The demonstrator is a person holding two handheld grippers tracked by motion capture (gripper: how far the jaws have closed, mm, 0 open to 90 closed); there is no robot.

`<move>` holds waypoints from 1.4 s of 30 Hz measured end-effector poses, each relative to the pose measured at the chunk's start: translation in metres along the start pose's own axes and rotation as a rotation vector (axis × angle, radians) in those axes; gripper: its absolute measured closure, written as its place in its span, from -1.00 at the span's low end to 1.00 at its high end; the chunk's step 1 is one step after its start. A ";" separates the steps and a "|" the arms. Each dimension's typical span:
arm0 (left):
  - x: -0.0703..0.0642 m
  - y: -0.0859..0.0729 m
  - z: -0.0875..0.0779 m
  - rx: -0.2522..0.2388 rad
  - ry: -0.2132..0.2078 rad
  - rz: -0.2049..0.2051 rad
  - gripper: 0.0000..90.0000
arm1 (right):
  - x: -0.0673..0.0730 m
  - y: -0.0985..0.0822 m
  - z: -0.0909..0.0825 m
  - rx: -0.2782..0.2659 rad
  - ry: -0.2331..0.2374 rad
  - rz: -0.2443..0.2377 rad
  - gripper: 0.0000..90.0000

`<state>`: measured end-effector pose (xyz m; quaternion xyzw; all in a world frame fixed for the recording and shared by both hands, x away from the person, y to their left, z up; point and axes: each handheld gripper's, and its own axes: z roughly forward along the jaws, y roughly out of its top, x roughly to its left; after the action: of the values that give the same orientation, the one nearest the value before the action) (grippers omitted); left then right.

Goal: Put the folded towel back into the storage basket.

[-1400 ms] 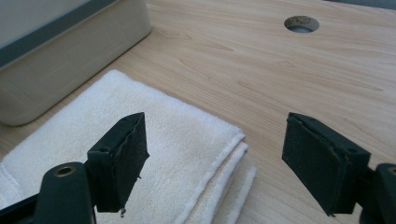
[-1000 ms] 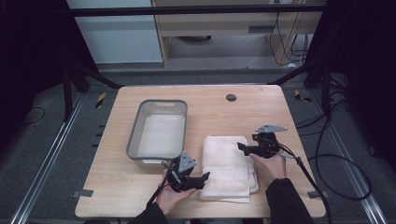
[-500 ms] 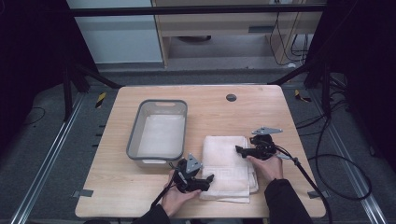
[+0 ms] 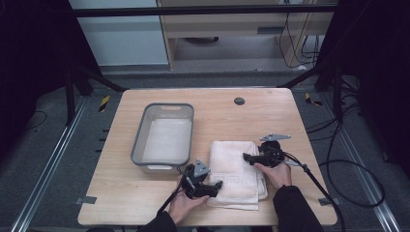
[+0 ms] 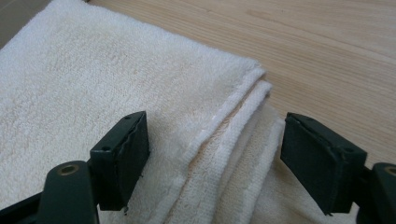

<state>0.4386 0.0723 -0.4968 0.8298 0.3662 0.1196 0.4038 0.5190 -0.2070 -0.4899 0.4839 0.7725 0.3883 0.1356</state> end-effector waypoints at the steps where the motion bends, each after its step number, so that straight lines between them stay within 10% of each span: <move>1: 0.000 0.000 0.000 0.002 -0.002 -0.005 -0.48 | 0.000 0.000 0.001 0.002 0.000 -0.004 -0.47; 15: 0.004 -0.001 0.006 0.030 -0.076 -0.044 -0.24 | -0.002 -0.003 0.007 0.032 0.028 0.061 -0.40; 42: 0.002 0.003 0.003 0.043 -0.138 -0.097 0.52 | 0.001 0.000 0.002 0.041 0.134 0.131 0.48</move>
<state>0.4429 0.0703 -0.4965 0.8258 0.3798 0.0342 0.4155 0.5201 -0.2046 -0.4910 0.5090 0.7543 0.4119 0.0479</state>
